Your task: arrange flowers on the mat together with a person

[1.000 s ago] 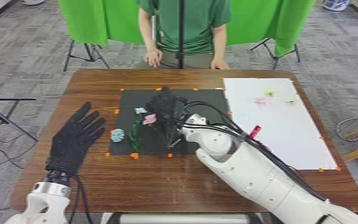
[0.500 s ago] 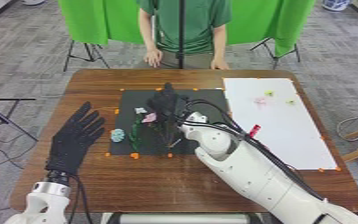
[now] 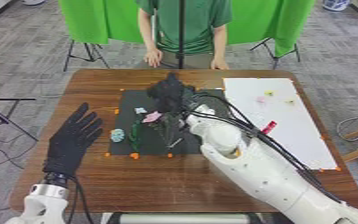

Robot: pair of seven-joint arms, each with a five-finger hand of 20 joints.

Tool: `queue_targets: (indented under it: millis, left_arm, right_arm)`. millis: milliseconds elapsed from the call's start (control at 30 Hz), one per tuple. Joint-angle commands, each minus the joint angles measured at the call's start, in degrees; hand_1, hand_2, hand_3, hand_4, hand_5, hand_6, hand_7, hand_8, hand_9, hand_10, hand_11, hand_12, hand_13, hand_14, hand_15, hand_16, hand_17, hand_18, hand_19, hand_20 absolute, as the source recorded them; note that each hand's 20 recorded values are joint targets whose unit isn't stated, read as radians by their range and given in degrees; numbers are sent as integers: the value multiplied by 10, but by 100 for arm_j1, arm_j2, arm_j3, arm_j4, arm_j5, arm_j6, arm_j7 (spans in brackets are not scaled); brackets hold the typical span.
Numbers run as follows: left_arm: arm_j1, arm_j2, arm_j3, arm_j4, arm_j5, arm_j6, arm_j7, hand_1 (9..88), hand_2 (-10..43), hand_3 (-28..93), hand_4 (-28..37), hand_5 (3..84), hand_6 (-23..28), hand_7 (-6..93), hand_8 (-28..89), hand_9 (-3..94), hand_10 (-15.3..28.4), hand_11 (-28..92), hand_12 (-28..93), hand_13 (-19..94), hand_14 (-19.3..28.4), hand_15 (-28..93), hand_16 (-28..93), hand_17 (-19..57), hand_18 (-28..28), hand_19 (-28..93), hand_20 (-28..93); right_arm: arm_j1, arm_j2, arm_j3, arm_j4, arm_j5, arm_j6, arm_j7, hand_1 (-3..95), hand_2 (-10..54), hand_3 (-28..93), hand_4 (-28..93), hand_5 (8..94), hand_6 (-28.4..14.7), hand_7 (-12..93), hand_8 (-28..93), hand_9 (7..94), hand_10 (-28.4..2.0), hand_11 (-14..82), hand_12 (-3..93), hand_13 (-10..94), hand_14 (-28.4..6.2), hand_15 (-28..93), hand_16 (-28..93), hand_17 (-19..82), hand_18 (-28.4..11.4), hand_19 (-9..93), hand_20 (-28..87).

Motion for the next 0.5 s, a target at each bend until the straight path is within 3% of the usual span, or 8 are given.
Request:
queue_targets:
  millis: [33, 100, 167, 300, 500]
  left_arm:
    - [148, -144, -49, -50, 30, 23, 2, 265, 15, 714, -251, 294, 19, 140, -86, 256, 111, 131, 145, 205, 141, 182, 33, -121, 217, 428, 88]
    - [207, -143, -73, -68, 18, 59, 29, 264, 14, 715, -251, 295, 20, 140, -86, 256, 111, 132, 146, 205, 141, 182, 33, -121, 217, 428, 88]
    - [243, -138, -97, -80, 2, 77, 25, 264, 14, 715, -251, 296, 20, 140, -86, 256, 110, 131, 145, 205, 141, 183, 34, -121, 218, 428, 88]
    - [295, -130, -102, -110, 11, 89, 98, 265, 14, 715, -252, 299, 21, 140, -86, 257, 111, 131, 145, 205, 141, 183, 33, -121, 218, 429, 88]
    - [296, -194, -68, -102, 8, 26, 63, 265, 15, 714, -253, 299, 21, 140, -86, 256, 110, 131, 145, 205, 141, 183, 33, -121, 218, 429, 88]
  right_arm:
    - [-1413, 1397, 1709, -1726, 1622, 360, -380, 433, -95, 807, -283, 549, 25, 461, -66, 677, -64, 235, 406, 607, -41, 587, 286, 244, -156, 714, 425]
    - [-2133, 1734, 2537, -2248, 3000, -115, -656, 422, -92, 826, -283, 544, 23, 442, -68, 660, -68, 242, 386, 596, -45, 571, 290, 238, -157, 706, 422]
    - [-2638, 1895, 3207, -2373, 4409, -587, -1277, 398, -66, 841, -283, 540, 18, 416, -63, 634, -79, 282, 337, 580, -58, 573, 254, 231, -160, 694, 417]
    - [-3799, 2096, 4350, -3003, 6270, -740, -945, 340, 31, 855, -256, 591, -11, 373, -55, 634, -131, 322, 252, 559, -110, 577, 201, 220, -178, 656, 395]
    - [-5257, 1618, 5906, -3793, 7309, -1300, -141, 225, 91, 885, -209, 565, -20, 286, -155, 598, -149, 286, 239, 516, -130, 544, 189, 194, -195, 618, 366]
